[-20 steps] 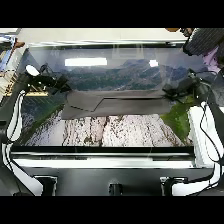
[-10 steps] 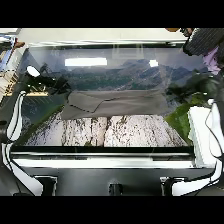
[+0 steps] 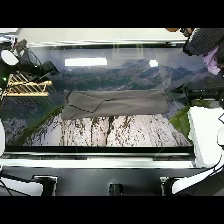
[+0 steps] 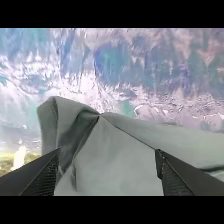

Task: Fold the clothes and pants, and hang the long-sleeved shirts on hangers.

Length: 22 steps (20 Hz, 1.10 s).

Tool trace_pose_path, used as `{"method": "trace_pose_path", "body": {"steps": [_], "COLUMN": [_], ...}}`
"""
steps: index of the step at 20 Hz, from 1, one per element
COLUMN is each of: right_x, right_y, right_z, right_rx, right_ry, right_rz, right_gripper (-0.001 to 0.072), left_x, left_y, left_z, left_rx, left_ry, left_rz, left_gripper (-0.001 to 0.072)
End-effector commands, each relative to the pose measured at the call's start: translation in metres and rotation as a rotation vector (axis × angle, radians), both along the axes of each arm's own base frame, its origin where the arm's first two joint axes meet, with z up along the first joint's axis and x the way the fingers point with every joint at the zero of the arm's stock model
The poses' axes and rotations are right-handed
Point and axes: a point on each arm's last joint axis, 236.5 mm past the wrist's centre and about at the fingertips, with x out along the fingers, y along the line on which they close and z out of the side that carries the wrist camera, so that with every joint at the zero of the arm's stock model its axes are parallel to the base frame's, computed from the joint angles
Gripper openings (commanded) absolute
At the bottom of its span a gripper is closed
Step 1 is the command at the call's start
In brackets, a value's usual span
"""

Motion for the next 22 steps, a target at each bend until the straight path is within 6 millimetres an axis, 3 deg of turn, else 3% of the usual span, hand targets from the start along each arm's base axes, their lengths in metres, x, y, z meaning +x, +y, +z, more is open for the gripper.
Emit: {"method": "trace_pose_path", "body": {"steps": [1,4,7,10,13,15,16,18,19,20,21,22], "right_x": [-0.005,-0.003,-0.009,-0.016,-0.018,-0.022,-0.023,-0.023,-0.02,-0.017,-0.014,-0.012], "right_y": [0.027,0.044,0.04,0.037,0.051,0.061,0.065,0.07,0.071,0.07,0.067,0.066], "right_z": [-0.02,-0.042,-0.061,-0.069,-0.072,-0.083,-0.088,-0.088,-0.081,-0.068,-0.052,-0.033], "right_rx": [0.064,0.026,-0.08,-0.117,-0.142,-0.223,-0.265,-0.29,-0.292,-0.301,-0.32,-0.332], "right_ry": [-0.005,0.016,0.063,0.095,0.103,0.129,0.142,0.152,0.139,0.119,0.102,0.079], "right_rz": [0.115,0.161,0.191,0.214,0.256,0.313,0.339,0.342,0.332,0.317,0.3,0.291], "right_gripper": [0.0614,0.0611,0.0577,0.0533,0.0515,0.0465,0.0349,0.0033,0.0038,0.0037,0.0037,0.0037], "left_x": [-0.014,-0.022,-0.025,-0.024,-0.024,-0.024,-0.024,-0.024,-0.025,-0.026,-0.027,-0.026], "left_y": [-0.001,-0.004,-0.005,-0.005,-0.005,-0.007,-0.008,-0.01,-0.01,-0.012,-0.016,-0.022], "left_z": [0.027,0.025,0.023,0.023,0.023,0.022,0.022,0.022,0.022,0.021,0.02,0.019], "left_rx": [0.037,0.032,0.03,0.032,0.034,0.034,0.036,0.039,0.039,0.037,0.036,0.034], "left_ry": [-0.025,0.008,0.023,0.022,0.02,0.021,0.021,0.021,0.025,0.03,0.037,0.039], "left_rz": [-0.015,-0.024,-0.028,-0.032,-0.035,-0.039,-0.044,-0.053,-0.055,-0.06,-0.067,-0.079], "left_gripper": [0.0677,0.0677,0.0677,0.0677,0.0677,0.0676,0.0676,0.0673,0.0665,0.0617,0.0407,0.0146]}}
